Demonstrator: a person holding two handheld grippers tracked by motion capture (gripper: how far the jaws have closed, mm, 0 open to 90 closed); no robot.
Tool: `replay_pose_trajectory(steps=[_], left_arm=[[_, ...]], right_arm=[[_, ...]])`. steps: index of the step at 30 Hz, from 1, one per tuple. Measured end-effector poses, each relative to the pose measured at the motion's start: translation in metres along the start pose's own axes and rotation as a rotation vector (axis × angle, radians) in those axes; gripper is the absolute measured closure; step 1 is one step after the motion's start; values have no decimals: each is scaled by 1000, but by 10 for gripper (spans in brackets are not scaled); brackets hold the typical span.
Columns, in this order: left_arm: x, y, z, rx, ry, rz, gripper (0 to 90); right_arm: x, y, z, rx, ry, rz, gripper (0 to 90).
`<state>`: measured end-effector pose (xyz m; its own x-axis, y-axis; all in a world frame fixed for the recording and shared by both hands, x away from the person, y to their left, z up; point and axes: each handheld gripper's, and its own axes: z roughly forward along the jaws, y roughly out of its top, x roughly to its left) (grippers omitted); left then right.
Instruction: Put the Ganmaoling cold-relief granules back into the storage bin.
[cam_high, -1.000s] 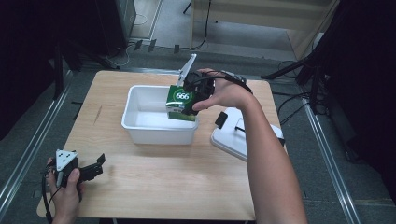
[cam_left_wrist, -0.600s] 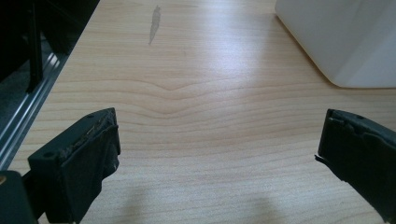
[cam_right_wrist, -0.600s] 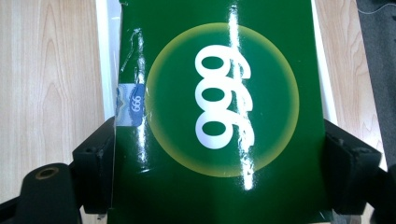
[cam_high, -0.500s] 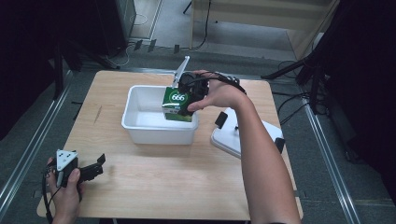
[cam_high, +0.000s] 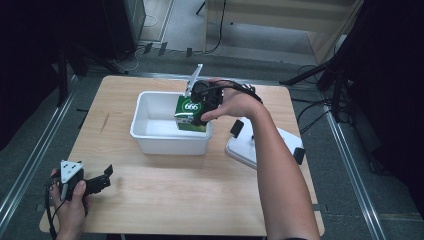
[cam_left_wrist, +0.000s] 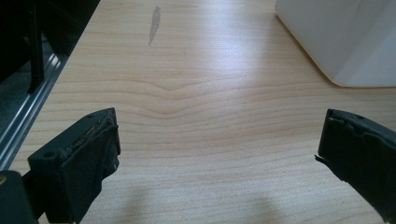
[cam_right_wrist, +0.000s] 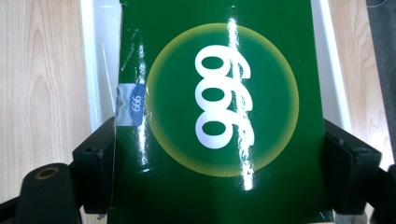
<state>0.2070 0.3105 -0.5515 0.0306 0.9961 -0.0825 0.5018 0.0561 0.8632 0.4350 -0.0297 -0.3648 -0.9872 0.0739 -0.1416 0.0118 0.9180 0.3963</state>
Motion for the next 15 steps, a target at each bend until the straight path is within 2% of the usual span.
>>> replay_pose_trajectory(steps=[15], left_arm=[[0,0,0,3,-1,2,0]], right_arm=[[-3,-8,25,22,12,-1,164]])
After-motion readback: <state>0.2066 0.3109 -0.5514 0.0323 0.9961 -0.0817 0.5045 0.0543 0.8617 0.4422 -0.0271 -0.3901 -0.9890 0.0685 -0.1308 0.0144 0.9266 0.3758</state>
